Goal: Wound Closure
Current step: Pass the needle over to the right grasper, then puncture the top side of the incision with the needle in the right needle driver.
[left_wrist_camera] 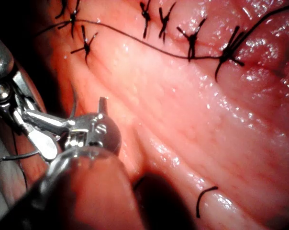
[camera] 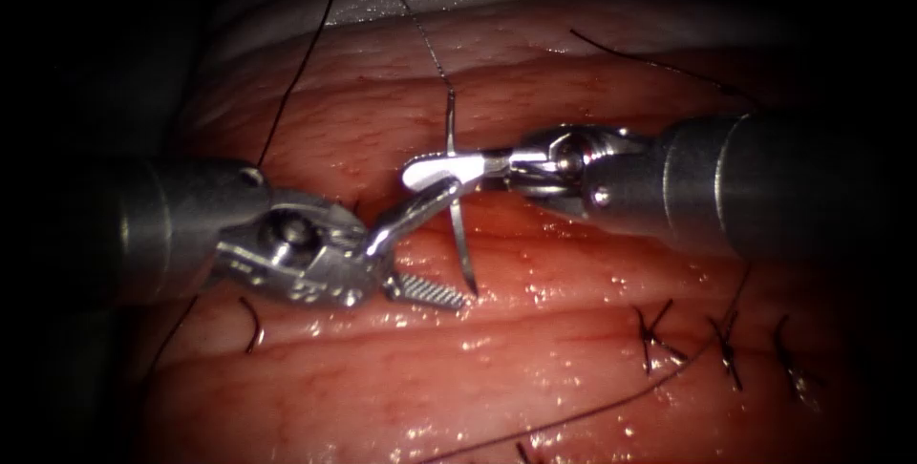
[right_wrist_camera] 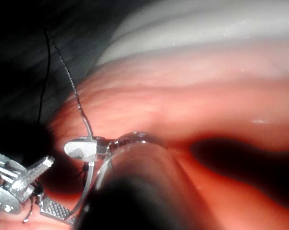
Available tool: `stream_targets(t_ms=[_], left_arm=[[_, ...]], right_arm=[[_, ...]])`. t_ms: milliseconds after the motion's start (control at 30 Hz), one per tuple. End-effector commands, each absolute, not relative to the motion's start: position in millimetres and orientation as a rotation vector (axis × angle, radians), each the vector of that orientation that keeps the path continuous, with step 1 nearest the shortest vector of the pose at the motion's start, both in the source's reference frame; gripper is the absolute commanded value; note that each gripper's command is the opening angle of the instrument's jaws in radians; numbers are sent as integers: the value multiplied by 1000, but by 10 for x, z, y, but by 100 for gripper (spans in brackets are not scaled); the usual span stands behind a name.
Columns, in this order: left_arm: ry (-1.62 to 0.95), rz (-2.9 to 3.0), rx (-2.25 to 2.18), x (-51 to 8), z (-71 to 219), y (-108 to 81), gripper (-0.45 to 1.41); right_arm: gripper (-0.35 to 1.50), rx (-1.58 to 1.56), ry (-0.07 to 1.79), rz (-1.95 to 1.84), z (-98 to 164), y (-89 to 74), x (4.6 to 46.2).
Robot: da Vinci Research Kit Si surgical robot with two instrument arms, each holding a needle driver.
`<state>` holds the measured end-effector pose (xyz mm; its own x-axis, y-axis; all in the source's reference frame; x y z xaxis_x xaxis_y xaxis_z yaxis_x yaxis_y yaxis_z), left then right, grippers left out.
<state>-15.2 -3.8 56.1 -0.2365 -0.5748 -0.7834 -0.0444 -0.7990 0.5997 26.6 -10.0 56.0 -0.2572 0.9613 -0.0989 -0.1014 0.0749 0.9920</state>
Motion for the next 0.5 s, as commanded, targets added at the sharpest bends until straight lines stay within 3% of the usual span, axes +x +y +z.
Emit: stream_targets(t_ms=[33,167,200,233,267,300,400,433,500], left_arm=[[-725,-2106,1692,-154,566,-39,101],[-655,-2200,1739,-140,571,-50,84],[-637,-2245,1742,-137,576,-51,56],[-637,-2245,1742,-137,576,-51,56],[-618,-2281,1753,-135,580,-52,39],[-603,-2360,1743,-135,591,-55,-1],[-592,-2424,1723,-137,601,-56,-5],[-580,-2482,1718,-140,612,-55,-28],[-575,-2538,1696,-142,622,-56,-32]], right_arm=[[-35,899,1387,1369,571,-93,270],[-35,708,1433,1324,590,-75,263],[-35,650,1444,1285,597,-70,261],[-35,650,1444,1285,597,-70,261],[-35,597,1454,1244,601,-69,261],[-35,471,1471,1143,610,-63,259],[-35,379,1476,1064,616,-59,257],[-35,366,1489,1027,620,-57,257],[-35,302,1504,950,624,-55,256]])
